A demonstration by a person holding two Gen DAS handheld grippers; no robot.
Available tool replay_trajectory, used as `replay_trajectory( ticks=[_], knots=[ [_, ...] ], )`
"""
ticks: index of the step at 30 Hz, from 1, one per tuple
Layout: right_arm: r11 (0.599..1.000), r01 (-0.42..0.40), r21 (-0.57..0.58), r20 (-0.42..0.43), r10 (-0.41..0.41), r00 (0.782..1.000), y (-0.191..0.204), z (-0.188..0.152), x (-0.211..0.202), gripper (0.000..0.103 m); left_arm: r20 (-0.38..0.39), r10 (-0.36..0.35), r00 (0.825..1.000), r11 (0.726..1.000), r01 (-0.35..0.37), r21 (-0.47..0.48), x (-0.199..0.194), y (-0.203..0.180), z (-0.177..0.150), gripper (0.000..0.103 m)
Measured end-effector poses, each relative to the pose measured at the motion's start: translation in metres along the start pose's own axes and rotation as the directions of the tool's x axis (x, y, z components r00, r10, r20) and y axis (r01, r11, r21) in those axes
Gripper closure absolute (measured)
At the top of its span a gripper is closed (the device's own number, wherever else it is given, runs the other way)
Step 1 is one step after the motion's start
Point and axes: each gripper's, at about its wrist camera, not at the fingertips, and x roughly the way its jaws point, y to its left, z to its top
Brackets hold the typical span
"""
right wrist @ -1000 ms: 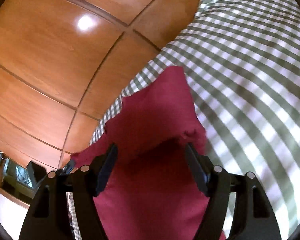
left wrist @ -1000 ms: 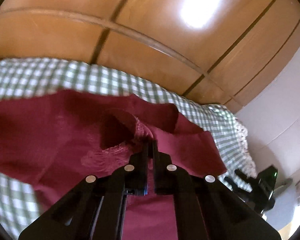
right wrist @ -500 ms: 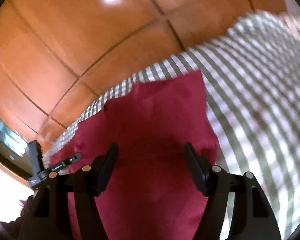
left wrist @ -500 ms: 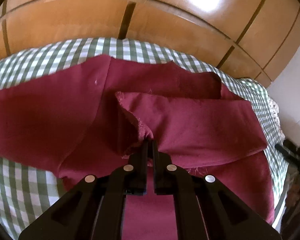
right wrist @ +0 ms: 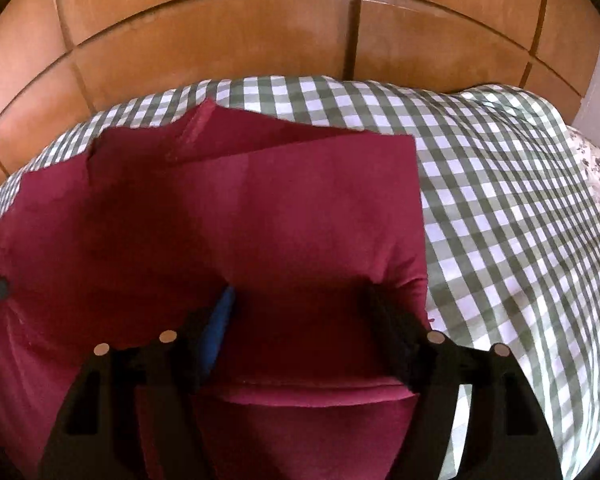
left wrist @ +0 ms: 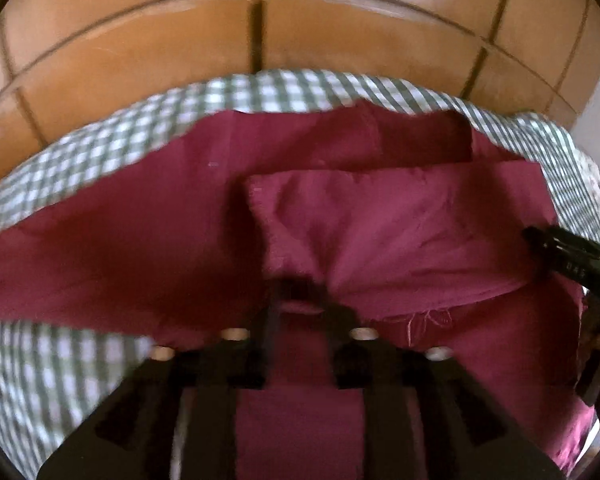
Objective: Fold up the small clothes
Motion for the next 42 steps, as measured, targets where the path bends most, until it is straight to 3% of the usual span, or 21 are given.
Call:
replay_trajectory(
  ticks=[1,4,6,9,11,15,19,24,27,31,34,35,36,39,42],
  knots=[
    [1.0,-0.005,0.017,0.009,0.005,1.0,-0.001,-0.001,-0.008,0.033,0.047,0.001,0.999,0.999,0.001,-0.044,-0.013,0.009,-0.008,0.054],
    [0.997,-0.078,0.03,0.102,0.074,0.992,0.006,-0.015,-0.052,0.028,0.143,-0.005,0.99,0.986,0.029,-0.162,-0.045,0.04,-0.04,0.054],
    [0.995,-0.102,0.001,0.127,0.101,0.987,0.017,-0.033,-0.072,0.027,0.149,0.021,0.989,0.971,0.015,-0.239,-0.058,0.06,-0.063,0.054],
    [0.985,-0.17,-0.04,0.108,0.173,0.979,0.043,-0.069,-0.095,0.026,0.118,0.019,0.993,0.926,0.027,-0.376,-0.078,0.108,-0.1,0.054],
    [0.982,-0.169,-0.086,0.105,0.177,0.979,0.06,-0.086,-0.1,0.025,0.113,0.062,0.992,0.895,-0.006,-0.446,-0.091,0.145,-0.12,0.054],
    [0.976,-0.189,-0.113,0.051,0.195,0.979,0.085,-0.111,-0.092,0.025,0.108,0.075,0.991,0.799,0.005,-0.602,-0.109,0.216,-0.143,0.054],
    [0.978,-0.124,-0.168,0.051,0.135,0.99,0.1,-0.124,-0.077,0.021,0.172,0.132,0.976,0.719,0.025,-0.694,-0.121,0.272,-0.145,0.054],
    [0.979,-0.156,-0.132,0.062,0.165,0.984,0.094,-0.129,-0.064,0.01,0.169,0.191,0.967,0.626,0.013,-0.78,-0.108,0.324,-0.126,0.054],
    [0.97,-0.202,-0.134,0.031,0.208,0.978,0.092,-0.128,-0.06,0.002,0.178,0.17,0.969,0.591,0.045,-0.806,-0.09,0.355,-0.107,0.054],
    [0.97,-0.187,-0.152,0.033,0.194,0.98,0.096,-0.129,-0.058,0.002,0.135,0.159,0.978,0.534,0.029,-0.845,-0.063,0.383,-0.092,0.055],
    [0.97,-0.188,-0.153,0.043,0.197,0.98,0.096,-0.13,-0.057,0.002,0.107,0.18,0.978,0.49,0.005,-0.872,-0.048,0.401,-0.086,0.071],
    [0.97,-0.187,-0.155,0.042,0.195,0.98,0.097,-0.13,-0.056,0.002,0.109,0.183,0.977,0.492,0.005,-0.87,-0.045,0.403,-0.082,0.077],
    [0.97,-0.185,-0.156,0.042,0.193,0.98,0.097,-0.13,-0.056,0.002,0.106,0.186,0.977,0.502,-0.002,-0.865,-0.043,0.405,-0.079,0.097],
    [0.97,-0.181,-0.16,0.044,0.19,0.981,0.098,-0.131,-0.056,0.002,0.15,0.212,0.966,0.548,0.01,-0.837,-0.05,0.396,-0.066,0.097],
    [0.971,-0.176,-0.16,0.051,0.186,0.981,0.098,-0.131,-0.056,0.002,0.268,0.157,0.95,0.636,0.11,-0.764,-0.074,0.359,-0.048,0.097]
  ],
)
